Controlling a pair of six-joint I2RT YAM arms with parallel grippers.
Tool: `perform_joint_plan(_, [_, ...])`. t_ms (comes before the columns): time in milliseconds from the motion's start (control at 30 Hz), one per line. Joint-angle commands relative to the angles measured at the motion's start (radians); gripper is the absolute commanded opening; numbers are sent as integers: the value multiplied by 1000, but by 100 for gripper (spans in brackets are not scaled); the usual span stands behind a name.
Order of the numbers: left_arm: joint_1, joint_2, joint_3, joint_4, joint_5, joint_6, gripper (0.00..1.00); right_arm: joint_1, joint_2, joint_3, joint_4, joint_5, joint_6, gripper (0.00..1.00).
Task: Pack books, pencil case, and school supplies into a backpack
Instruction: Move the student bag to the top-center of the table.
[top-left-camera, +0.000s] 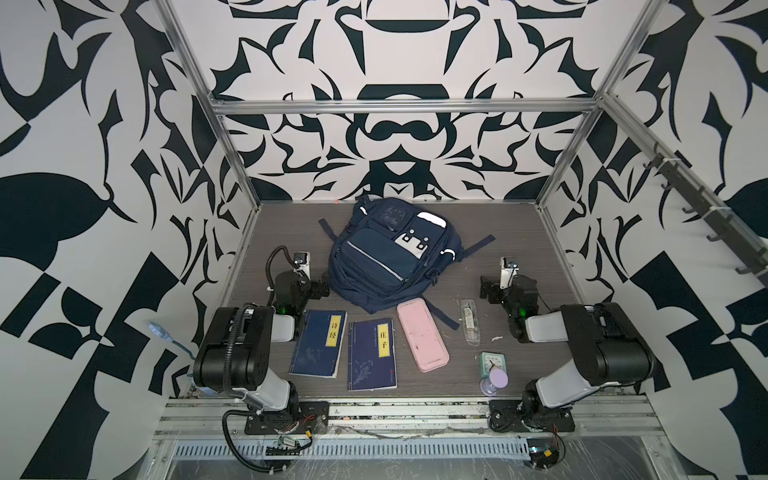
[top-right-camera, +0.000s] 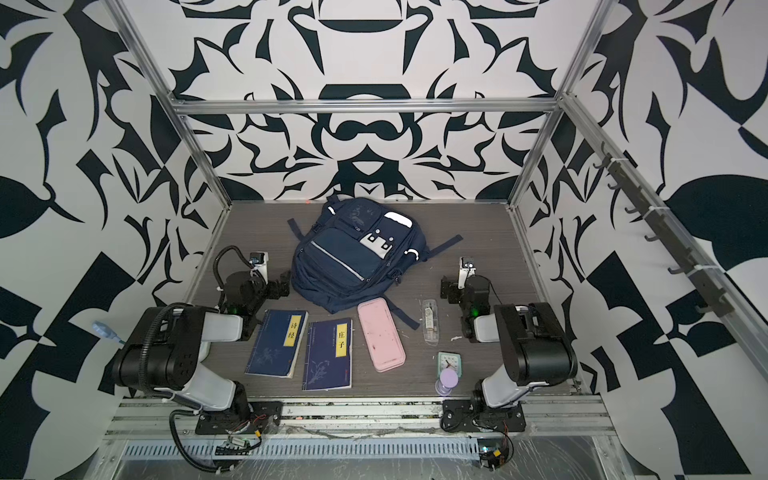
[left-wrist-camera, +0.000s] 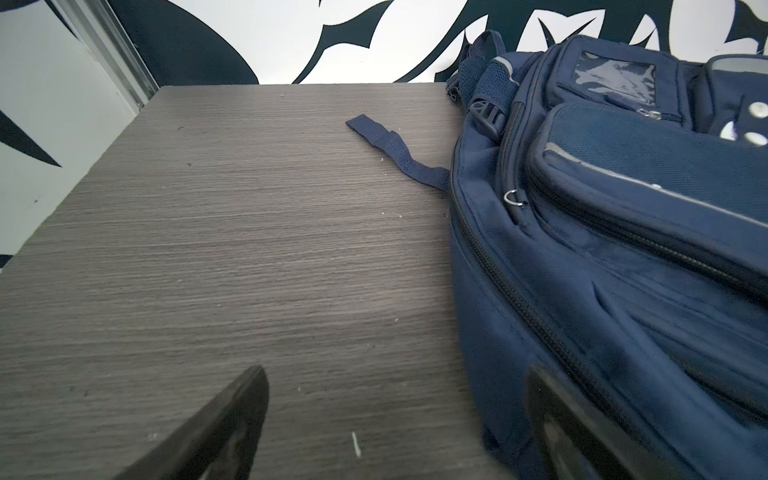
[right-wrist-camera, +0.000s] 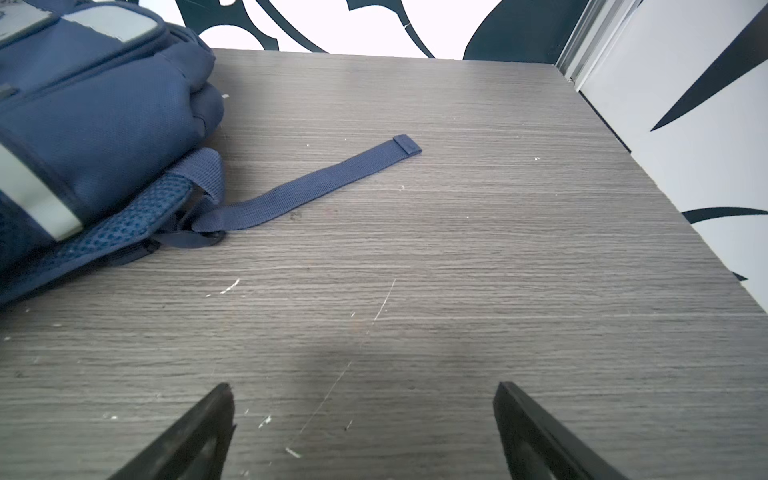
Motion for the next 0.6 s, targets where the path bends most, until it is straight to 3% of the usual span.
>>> perform_joint_plan(0, [2, 3, 5, 20, 6, 3, 99, 6, -17, 24, 24, -3, 6, 100])
perform_joint_plan(567, [4, 4, 11, 8, 1, 5, 99, 5, -15, 36, 6, 17, 9, 100])
